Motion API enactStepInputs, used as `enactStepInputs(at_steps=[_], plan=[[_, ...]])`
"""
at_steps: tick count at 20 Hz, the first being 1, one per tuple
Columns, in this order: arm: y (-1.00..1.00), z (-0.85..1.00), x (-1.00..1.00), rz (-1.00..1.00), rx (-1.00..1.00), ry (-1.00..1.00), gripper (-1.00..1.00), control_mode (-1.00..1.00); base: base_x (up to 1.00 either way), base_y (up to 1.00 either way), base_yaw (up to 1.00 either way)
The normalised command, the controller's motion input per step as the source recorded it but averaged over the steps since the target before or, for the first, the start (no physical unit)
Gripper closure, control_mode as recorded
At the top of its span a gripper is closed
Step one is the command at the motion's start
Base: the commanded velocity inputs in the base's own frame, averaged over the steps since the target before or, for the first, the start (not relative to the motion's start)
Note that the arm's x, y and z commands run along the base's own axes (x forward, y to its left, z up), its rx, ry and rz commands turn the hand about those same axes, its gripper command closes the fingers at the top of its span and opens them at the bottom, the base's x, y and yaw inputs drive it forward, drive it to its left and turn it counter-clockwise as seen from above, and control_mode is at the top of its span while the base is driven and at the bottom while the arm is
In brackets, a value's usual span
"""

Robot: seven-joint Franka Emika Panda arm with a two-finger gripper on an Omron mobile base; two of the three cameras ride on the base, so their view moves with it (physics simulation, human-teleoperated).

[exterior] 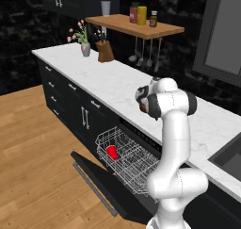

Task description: Pick up the cup and bowl from the counter, place them in the dishwasher, and close the dishwasher door.

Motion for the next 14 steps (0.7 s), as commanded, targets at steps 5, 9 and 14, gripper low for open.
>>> enactStepInputs(at_steps=[5,9,14], plan=[[-0.05,-0.3,-0.48,0.0,0.0,0.0,1.0,-1.0,0.0,0.0,0.0],[-0.24,-0.07,-1.0,-0.01,0.0,0.0,1.0,-1.0,0.0,0.0,0.0],[-0.2,0.0,-1.0,-0.04,0.03,-0.01,1.0,-1.0,0.0,0.0,0.0]])
